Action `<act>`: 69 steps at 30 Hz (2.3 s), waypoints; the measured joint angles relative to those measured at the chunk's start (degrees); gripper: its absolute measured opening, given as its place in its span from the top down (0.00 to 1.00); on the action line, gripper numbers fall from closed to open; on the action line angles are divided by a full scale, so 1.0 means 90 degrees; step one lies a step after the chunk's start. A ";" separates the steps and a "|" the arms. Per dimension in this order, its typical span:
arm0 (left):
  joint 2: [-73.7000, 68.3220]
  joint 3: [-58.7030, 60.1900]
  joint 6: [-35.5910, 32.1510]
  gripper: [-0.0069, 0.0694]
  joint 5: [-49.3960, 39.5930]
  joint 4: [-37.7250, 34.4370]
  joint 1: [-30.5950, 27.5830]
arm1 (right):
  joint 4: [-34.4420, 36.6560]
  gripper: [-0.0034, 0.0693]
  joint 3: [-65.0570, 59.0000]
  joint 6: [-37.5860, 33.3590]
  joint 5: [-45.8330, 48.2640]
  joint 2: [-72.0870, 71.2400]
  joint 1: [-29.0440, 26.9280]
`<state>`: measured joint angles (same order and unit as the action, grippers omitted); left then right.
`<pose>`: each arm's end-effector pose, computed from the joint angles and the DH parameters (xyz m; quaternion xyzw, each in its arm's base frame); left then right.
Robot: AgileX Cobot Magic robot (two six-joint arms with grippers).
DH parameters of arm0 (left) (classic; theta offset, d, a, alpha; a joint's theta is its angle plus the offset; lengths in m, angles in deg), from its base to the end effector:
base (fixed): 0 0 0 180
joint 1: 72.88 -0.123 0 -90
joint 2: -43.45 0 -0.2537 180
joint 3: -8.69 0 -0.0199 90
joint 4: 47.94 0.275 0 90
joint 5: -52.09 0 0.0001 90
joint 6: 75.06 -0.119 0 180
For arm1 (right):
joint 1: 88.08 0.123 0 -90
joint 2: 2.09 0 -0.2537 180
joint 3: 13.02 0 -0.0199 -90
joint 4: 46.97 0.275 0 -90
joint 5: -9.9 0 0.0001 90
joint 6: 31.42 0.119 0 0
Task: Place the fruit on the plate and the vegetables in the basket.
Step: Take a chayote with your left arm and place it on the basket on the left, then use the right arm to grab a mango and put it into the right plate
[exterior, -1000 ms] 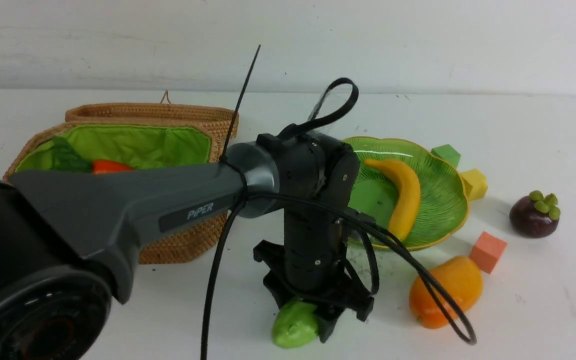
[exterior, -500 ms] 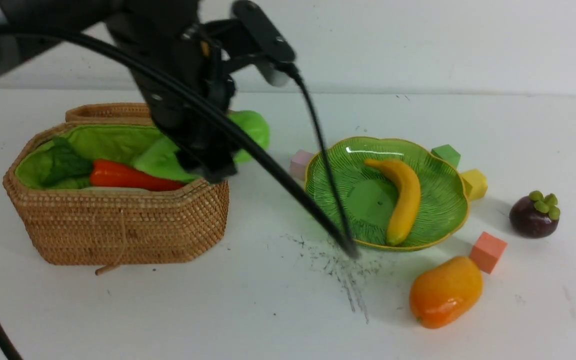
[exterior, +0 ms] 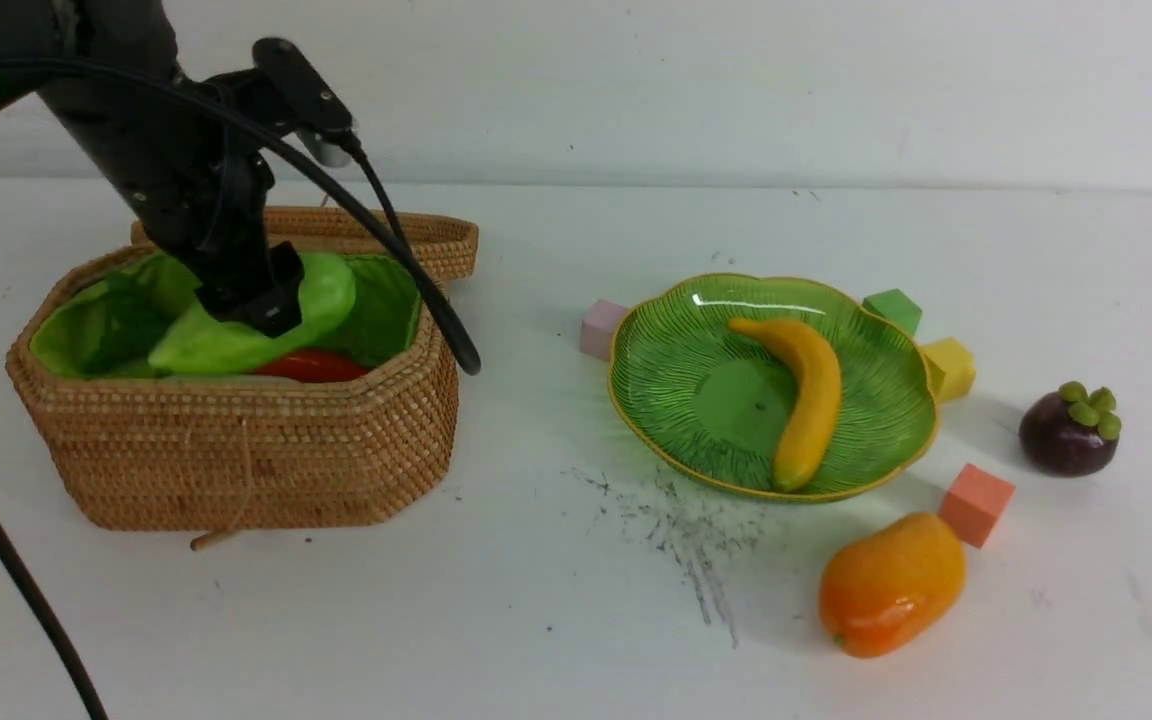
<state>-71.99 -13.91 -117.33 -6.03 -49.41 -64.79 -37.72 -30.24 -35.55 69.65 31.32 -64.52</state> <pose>0.4375 -0.0648 0.2543 0.4084 0.8776 0.0620 0.2432 0.0840 0.0547 0.4120 -0.2021 0.7931 0.1752 0.5473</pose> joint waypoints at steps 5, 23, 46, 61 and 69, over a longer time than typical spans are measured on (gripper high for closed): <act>0.0169 0.0014 0.0719 0.06 -0.0078 -0.0191 -0.0028 | 0.0000 0.63 0.0000 0.0024 -0.0038 0.0482 0.0000; 0.3929 0.1721 0.3438 0.93 -0.0350 -0.2059 0.0900 | -0.0815 0.62 -0.0005 0.1539 -0.0204 0.4356 0.0000; 0.6726 0.5965 0.3713 0.93 0.1603 -0.2036 0.3493 | 0.0054 0.03 0.0102 0.3458 -0.2377 0.7994 -0.0920; 0.6726 0.5965 0.3528 0.93 0.1624 -0.2036 0.3501 | 0.0194 0.14 0.0254 0.3418 -0.2472 0.8557 -0.0928; 0.6726 0.5965 0.3528 0.93 0.1552 -0.2032 0.3501 | 0.0227 0.17 0.0309 0.3123 -0.2345 0.8656 -0.0928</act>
<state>-11.46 39.77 -85.58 7.94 -67.70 -33.28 -35.68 -27.46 -7.44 48.54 109.22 -72.87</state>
